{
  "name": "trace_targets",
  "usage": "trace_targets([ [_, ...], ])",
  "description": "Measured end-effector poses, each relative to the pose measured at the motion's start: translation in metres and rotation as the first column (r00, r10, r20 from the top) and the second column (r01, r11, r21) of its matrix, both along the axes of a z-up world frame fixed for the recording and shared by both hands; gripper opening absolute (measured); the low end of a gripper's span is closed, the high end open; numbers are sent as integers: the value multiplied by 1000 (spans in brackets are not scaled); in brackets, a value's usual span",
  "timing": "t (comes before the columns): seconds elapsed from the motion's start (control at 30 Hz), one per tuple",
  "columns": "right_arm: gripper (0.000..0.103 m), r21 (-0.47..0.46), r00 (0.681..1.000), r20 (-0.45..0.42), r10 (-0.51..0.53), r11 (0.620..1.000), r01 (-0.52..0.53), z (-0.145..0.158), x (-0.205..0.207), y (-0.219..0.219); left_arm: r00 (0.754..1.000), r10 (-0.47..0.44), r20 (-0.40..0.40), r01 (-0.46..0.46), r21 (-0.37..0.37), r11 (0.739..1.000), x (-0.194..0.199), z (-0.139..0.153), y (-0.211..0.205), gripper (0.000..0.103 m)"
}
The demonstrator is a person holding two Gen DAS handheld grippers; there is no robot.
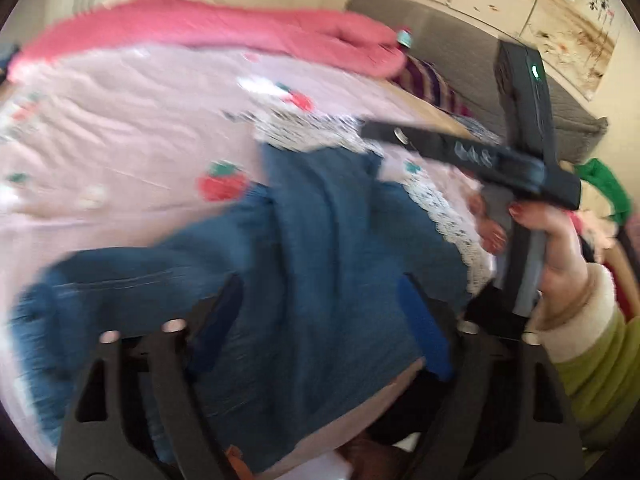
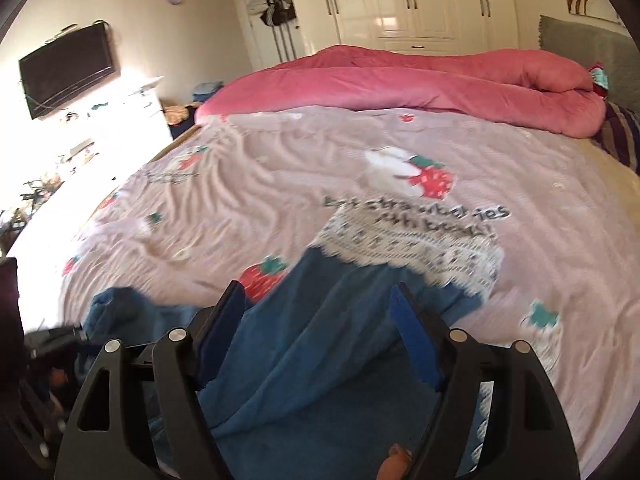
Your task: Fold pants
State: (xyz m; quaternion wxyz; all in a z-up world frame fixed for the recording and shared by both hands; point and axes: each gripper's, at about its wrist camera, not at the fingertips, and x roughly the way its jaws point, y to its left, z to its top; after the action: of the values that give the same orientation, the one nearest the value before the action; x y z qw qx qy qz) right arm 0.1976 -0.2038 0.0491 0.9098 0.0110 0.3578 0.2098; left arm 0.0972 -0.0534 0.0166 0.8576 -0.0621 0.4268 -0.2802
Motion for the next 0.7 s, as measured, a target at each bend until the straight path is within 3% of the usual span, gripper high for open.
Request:
trace_targets([
  [0.03, 76, -14, 1000, -4, -10, 1000, 10, -1, 9, -1, 1000, -2, -30, 2, 14, 1000, 10, -10, -9, 46],
  [0.13, 76, -54, 1000, -13, 4, 999, -5, -6, 29, 5, 996, 1, -92, -2, -12, 1000, 26, -29, -16, 27],
  [0.2, 76, -85, 999, -33, 25, 996, -28, -11, 42, 13, 993, 22, -115, -24, -20, 1000, 32, -40, -16, 22],
  [0.23, 76, -98, 999, -43, 32, 995, -36, -13, 48, 16, 992, 24, -123, -28, -29, 999, 35, -44, -14, 13],
  [0.3, 76, -134, 997, -64, 40, 990, -49, -20, 63, 26, 990, 30, -135, -37, -47, 998, 36, -50, -12, 5],
  [0.53, 77, -239, 984, -178, 26, 969, -69, -45, 128, 75, 994, 7, -111, -14, -60, 998, 37, -51, -14, 3],
  [0.7, 80, -392, 974, -225, -35, 918, -58, -65, 168, 101, 995, -9, -99, 4, -55, 998, 34, -50, -21, 3],
])
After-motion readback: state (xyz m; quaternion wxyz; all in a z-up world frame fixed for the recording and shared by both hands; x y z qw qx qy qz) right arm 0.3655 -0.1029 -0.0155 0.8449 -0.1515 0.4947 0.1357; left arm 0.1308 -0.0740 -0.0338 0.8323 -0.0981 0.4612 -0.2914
